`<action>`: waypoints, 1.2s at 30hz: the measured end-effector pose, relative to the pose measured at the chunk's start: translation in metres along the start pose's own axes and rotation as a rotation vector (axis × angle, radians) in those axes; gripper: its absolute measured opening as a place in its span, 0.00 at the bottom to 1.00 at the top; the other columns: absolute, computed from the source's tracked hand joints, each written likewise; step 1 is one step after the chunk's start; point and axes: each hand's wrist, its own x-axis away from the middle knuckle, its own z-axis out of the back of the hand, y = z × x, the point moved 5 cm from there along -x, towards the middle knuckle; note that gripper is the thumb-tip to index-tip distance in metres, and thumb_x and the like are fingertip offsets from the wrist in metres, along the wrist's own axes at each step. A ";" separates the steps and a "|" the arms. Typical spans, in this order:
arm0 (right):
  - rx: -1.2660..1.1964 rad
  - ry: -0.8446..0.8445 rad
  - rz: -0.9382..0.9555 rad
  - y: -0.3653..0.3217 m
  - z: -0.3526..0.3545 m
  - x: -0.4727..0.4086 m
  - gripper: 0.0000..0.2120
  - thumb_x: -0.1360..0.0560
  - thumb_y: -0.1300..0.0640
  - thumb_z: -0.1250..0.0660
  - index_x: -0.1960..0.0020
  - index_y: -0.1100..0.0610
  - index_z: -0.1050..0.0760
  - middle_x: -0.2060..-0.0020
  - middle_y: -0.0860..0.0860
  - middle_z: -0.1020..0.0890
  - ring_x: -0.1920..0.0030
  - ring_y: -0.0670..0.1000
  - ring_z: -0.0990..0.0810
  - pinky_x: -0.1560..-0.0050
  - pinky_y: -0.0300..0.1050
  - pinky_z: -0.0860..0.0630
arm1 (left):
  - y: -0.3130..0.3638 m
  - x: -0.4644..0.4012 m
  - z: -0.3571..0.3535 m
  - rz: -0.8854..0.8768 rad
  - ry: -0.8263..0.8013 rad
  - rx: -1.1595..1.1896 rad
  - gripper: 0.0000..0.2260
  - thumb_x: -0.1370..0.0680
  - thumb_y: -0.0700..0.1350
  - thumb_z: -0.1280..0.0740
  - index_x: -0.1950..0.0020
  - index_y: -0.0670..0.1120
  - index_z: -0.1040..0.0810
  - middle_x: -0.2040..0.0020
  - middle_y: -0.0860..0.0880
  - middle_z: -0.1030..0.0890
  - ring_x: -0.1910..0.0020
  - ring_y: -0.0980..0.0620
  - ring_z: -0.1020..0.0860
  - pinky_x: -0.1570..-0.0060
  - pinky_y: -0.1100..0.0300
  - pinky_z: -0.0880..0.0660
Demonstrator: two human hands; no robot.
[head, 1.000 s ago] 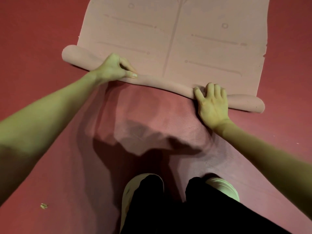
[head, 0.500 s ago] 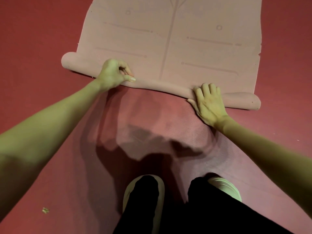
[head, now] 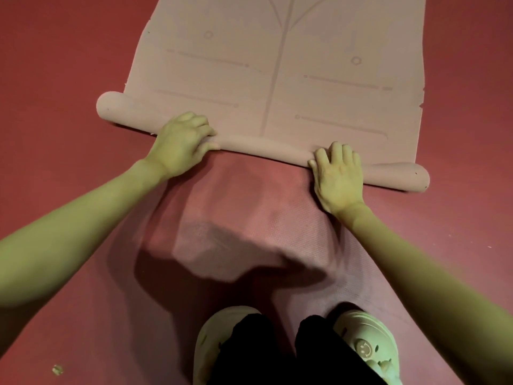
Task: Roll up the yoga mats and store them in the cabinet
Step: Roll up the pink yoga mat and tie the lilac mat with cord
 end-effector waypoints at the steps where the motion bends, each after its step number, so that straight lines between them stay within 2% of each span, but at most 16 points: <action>1: -0.009 0.000 0.029 0.002 0.000 -0.004 0.13 0.19 0.53 0.44 0.53 0.61 0.28 0.58 0.60 0.25 0.59 0.60 0.28 0.58 0.53 0.37 | 0.000 -0.001 -0.001 0.010 0.012 -0.007 0.20 0.21 0.55 0.41 0.50 0.40 0.19 0.56 0.44 0.21 0.57 0.40 0.24 0.56 0.49 0.26; 4: -0.042 -0.015 0.104 0.009 0.002 -0.018 0.16 0.19 0.52 0.47 0.55 0.62 0.27 0.61 0.60 0.23 0.62 0.61 0.26 0.61 0.54 0.29 | -0.003 -0.011 0.000 0.081 0.042 0.019 0.20 0.21 0.54 0.43 0.52 0.41 0.18 0.57 0.43 0.20 0.57 0.40 0.23 0.57 0.50 0.28; 8: -0.086 -0.076 0.137 0.014 0.005 -0.020 0.18 0.19 0.52 0.49 0.57 0.62 0.27 0.64 0.60 0.23 0.66 0.62 0.24 0.66 0.52 0.28 | -0.003 -0.019 0.003 0.137 0.014 0.108 0.21 0.23 0.56 0.40 0.52 0.41 0.17 0.57 0.43 0.19 0.55 0.39 0.21 0.57 0.51 0.27; 13: -0.157 -0.160 0.130 0.030 0.016 0.014 0.19 0.19 0.51 0.50 0.54 0.61 0.26 0.63 0.59 0.21 0.64 0.62 0.22 0.64 0.51 0.26 | 0.023 -0.004 0.002 0.153 -0.015 0.198 0.18 0.25 0.56 0.37 0.51 0.43 0.15 0.55 0.44 0.17 0.55 0.40 0.19 0.57 0.52 0.27; 18: -0.173 -0.208 0.098 0.035 0.023 0.047 0.19 0.19 0.48 0.50 0.52 0.61 0.27 0.63 0.58 0.22 0.63 0.62 0.23 0.63 0.50 0.26 | 0.036 0.017 -0.016 0.333 -0.134 0.321 0.11 0.25 0.54 0.30 0.51 0.49 0.15 0.51 0.49 0.15 0.53 0.47 0.19 0.53 0.55 0.25; 20: -0.218 -0.241 0.017 0.038 0.021 0.045 0.20 0.20 0.45 0.51 0.49 0.60 0.29 0.60 0.59 0.22 0.60 0.62 0.23 0.60 0.52 0.27 | 0.034 0.019 -0.019 0.421 -0.129 0.364 0.09 0.27 0.54 0.28 0.53 0.50 0.14 0.54 0.49 0.15 0.56 0.50 0.19 0.53 0.55 0.25; 23: -0.229 -0.229 0.031 0.040 0.021 0.037 0.20 0.20 0.43 0.49 0.51 0.59 0.29 0.58 0.57 0.24 0.57 0.62 0.25 0.54 0.54 0.31 | 0.028 0.018 -0.024 0.515 -0.117 0.565 0.05 0.31 0.49 0.24 0.60 0.51 0.18 0.65 0.53 0.20 0.68 0.62 0.26 0.59 0.61 0.28; 26: -0.253 -0.158 -0.032 0.041 0.025 0.034 0.18 0.22 0.44 0.44 0.55 0.59 0.27 0.57 0.58 0.26 0.56 0.61 0.27 0.55 0.54 0.33 | 0.023 0.017 -0.023 0.480 -0.056 0.580 0.10 0.34 0.48 0.21 0.58 0.51 0.20 0.61 0.57 0.28 0.66 0.63 0.29 0.59 0.69 0.30; 29: -0.229 -0.081 -0.140 0.035 0.028 0.045 0.17 0.21 0.46 0.41 0.55 0.59 0.25 0.57 0.58 0.25 0.56 0.61 0.27 0.55 0.54 0.35 | 0.022 0.004 -0.020 0.378 -0.118 0.525 0.10 0.35 0.47 0.20 0.58 0.49 0.19 0.62 0.56 0.29 0.63 0.65 0.29 0.59 0.74 0.32; 32: -0.109 -0.058 -0.090 0.029 0.029 0.056 0.20 0.23 0.41 0.39 0.54 0.60 0.29 0.55 0.58 0.26 0.56 0.60 0.29 0.55 0.54 0.37 | 0.022 -0.014 -0.020 0.374 -0.273 0.503 0.10 0.35 0.45 0.20 0.60 0.44 0.19 0.67 0.53 0.27 0.67 0.68 0.27 0.65 0.74 0.33; 34: -0.042 -0.056 -0.009 0.029 0.028 0.053 0.24 0.23 0.38 0.40 0.53 0.60 0.30 0.55 0.59 0.26 0.56 0.59 0.30 0.56 0.54 0.38 | 0.024 -0.020 -0.021 0.391 -0.352 0.538 0.10 0.34 0.44 0.21 0.60 0.45 0.20 0.67 0.54 0.26 0.70 0.67 0.28 0.66 0.72 0.33; 36: -0.016 -0.066 0.065 0.030 0.026 0.045 0.24 0.21 0.38 0.45 0.53 0.60 0.29 0.56 0.59 0.25 0.57 0.60 0.28 0.57 0.54 0.35 | 0.026 -0.019 -0.019 0.376 -0.343 0.545 0.09 0.33 0.44 0.22 0.61 0.44 0.20 0.68 0.54 0.26 0.71 0.64 0.28 0.63 0.65 0.30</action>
